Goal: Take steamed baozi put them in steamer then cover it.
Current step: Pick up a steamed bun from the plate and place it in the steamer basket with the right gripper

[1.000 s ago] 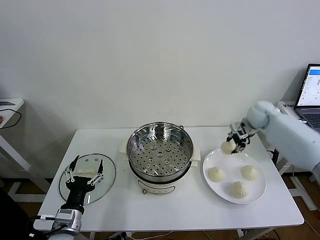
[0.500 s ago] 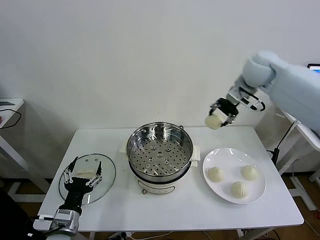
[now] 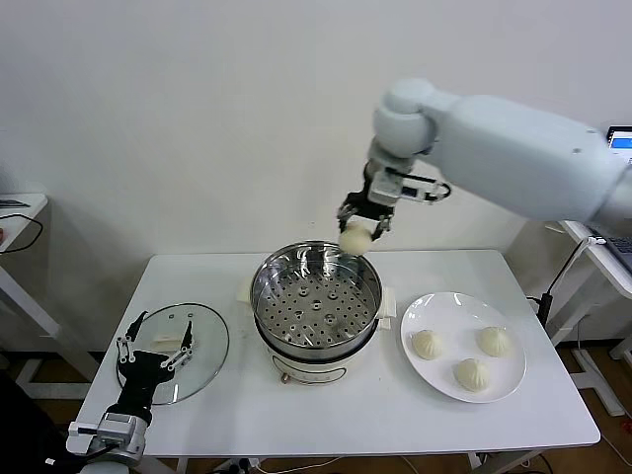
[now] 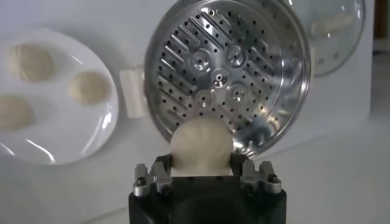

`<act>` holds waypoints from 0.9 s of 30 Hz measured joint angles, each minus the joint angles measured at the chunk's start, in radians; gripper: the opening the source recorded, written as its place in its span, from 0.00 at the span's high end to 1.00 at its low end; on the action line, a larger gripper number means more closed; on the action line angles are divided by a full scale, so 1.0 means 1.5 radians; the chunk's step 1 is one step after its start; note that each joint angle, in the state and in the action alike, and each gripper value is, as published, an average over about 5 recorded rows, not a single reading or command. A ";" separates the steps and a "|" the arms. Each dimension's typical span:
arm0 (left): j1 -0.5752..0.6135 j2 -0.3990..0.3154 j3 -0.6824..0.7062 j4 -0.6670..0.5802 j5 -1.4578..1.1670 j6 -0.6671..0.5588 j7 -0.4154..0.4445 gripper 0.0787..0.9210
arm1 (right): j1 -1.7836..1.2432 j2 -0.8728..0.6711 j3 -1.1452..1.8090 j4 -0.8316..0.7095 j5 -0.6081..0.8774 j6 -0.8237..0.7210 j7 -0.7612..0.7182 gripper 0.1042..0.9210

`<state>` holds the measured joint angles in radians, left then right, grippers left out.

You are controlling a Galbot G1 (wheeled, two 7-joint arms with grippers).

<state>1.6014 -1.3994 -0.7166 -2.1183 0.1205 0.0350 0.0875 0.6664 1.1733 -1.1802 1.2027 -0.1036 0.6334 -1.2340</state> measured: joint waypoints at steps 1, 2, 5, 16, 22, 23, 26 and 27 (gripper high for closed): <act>0.000 0.001 -0.001 0.000 -0.001 0.000 0.001 0.12 | -0.008 0.012 0.002 -0.012 -0.009 0.008 0.003 0.35; 0.000 0.001 -0.003 0.001 -0.001 0.000 0.001 0.12 | -0.017 0.023 0.005 -0.024 -0.019 0.017 0.006 0.35; -0.001 0.003 -0.008 0.003 -0.003 -0.001 0.002 0.12 | -0.044 0.055 0.015 -0.061 -0.046 0.039 0.014 0.35; -0.007 0.004 -0.014 0.017 -0.008 -0.005 0.006 0.12 | -0.132 0.137 0.057 -0.184 -0.130 0.091 0.031 0.35; -0.009 0.005 -0.015 0.019 -0.009 -0.005 0.006 0.12 | -0.162 0.162 0.074 -0.228 -0.161 0.102 0.038 0.35; -0.009 0.005 -0.015 0.019 -0.009 -0.005 0.006 0.12 | -0.165 0.165 0.076 -0.234 -0.165 0.103 0.039 0.35; -0.009 0.004 -0.015 0.019 -0.009 -0.005 0.006 0.12 | -0.173 0.175 0.083 -0.251 -0.177 0.107 0.043 0.35; -0.009 0.004 -0.015 0.019 -0.010 -0.005 0.006 0.12 | -0.176 0.177 0.085 -0.255 -0.180 0.107 0.044 0.34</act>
<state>1.5884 -1.3929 -0.7392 -2.0902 0.1062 0.0273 0.0972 0.4031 1.4394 -1.0528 0.8196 -0.3735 0.7945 -1.1683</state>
